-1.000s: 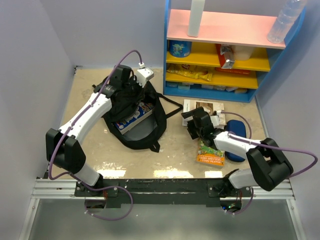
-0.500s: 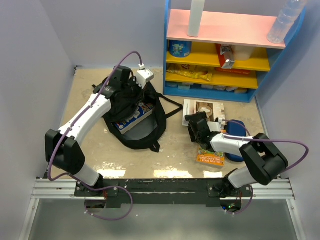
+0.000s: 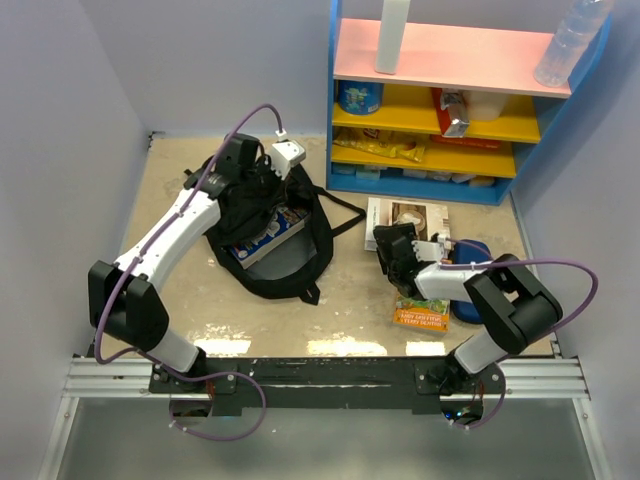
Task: Pack the student bag
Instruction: Pick up the book from the center of the board.
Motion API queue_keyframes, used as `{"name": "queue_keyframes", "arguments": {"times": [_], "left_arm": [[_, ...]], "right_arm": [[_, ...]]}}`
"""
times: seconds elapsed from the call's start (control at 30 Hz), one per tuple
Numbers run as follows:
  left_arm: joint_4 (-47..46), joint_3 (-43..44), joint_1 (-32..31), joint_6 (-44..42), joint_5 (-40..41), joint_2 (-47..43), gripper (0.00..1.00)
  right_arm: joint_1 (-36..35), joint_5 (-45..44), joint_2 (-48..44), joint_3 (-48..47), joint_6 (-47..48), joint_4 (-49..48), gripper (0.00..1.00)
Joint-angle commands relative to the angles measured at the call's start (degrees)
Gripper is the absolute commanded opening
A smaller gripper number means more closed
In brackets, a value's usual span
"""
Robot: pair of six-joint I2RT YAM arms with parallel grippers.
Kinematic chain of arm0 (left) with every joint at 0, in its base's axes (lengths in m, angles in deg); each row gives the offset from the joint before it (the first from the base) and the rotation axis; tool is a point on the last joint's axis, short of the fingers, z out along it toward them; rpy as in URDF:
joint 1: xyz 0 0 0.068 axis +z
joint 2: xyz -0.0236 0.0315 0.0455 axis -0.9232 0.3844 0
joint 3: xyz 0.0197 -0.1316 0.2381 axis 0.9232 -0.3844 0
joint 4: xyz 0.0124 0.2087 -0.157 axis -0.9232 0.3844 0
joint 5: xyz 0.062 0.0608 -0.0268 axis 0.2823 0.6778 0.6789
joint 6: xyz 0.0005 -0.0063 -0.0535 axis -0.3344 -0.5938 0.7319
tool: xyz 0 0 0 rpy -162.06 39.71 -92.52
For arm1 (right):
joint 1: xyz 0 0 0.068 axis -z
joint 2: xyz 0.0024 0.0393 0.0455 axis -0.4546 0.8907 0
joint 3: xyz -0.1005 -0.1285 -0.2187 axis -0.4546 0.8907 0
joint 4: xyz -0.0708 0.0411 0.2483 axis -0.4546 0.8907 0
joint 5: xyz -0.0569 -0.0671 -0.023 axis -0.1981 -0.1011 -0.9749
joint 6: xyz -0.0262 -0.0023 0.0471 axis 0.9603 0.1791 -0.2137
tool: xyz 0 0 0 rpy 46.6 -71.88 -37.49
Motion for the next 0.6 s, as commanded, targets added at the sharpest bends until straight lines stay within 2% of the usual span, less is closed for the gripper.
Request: {"name": "queue_keyframes", "arguments": {"times": [0.0, 0.17, 0.33, 0.43, 0.57], "left_arm": [[0.25, 0.52, 0.46, -1.14, -1.93, -2.83, 0.0], [0.95, 1.49, 0.73, -1.41, -1.4, -3.54, 0.0], [1.66, 1.67, 0.81, -0.88, -1.84, -4.24, 0.0], [1.48, 1.49, 0.81, -0.88, -1.14, -4.16, 0.0], [0.69, 1.49, 0.81, -1.49, -0.26, -4.24, 0.0]], "right_arm": [[0.58, -1.64, 0.63, -1.95, 3.95, -3.42, 0.68], [0.14, 0.92, -1.12, -2.31, 9.22, -2.9, 0.47], [-3.28, 2.14, -6.03, -0.99, 13.96, -0.62, 0.44], [-5.39, 3.11, -13.49, 0.67, 15.64, 1.58, 0.43], [-6.53, 7.15, -29.29, 1.82, 18.1, 6.4, 0.39]]}}
